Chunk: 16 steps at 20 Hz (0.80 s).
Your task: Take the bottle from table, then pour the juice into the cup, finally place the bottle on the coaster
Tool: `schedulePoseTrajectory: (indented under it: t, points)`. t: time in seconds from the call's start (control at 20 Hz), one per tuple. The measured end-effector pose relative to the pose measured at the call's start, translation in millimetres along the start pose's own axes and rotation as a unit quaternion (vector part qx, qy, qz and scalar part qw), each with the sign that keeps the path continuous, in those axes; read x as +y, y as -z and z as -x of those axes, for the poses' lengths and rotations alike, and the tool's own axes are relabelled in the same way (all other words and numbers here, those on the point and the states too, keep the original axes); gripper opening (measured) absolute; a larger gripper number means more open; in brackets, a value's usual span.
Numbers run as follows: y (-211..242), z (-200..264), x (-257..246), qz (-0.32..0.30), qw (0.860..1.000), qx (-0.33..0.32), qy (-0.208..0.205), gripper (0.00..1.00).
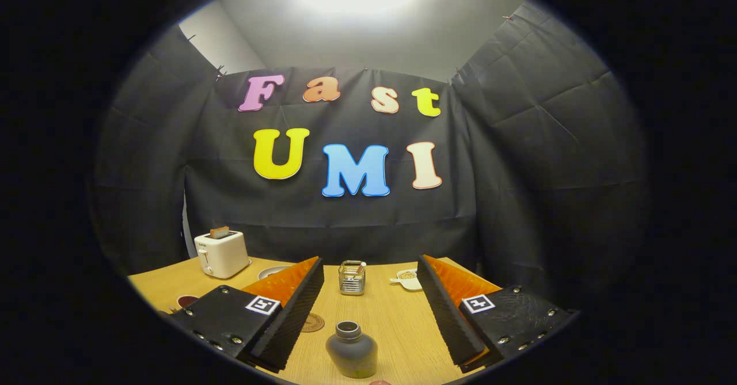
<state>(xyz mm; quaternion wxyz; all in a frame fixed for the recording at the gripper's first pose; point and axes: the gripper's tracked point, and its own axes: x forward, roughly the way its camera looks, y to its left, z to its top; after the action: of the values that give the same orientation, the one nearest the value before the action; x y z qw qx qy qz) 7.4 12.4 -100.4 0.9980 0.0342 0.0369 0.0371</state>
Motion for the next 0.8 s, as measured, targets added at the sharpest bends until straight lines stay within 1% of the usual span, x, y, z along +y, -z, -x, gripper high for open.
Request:
schedulePoseTrajectory:
  t: [0.15,0.25,0.5,0.8]
  points:
    - [31.4,-1.2,6.7,0.006,0.999,0.032,-0.023,0.99]
    - [47.5,-1.2,7.6,0.005,0.998,0.051,-0.025,0.99]
    - [85.9,2.2,19.7,0.018,0.994,0.094,-0.051,0.99]
    - [119.1,1.9,19.0,0.015,0.990,0.131,-0.052,1.00]
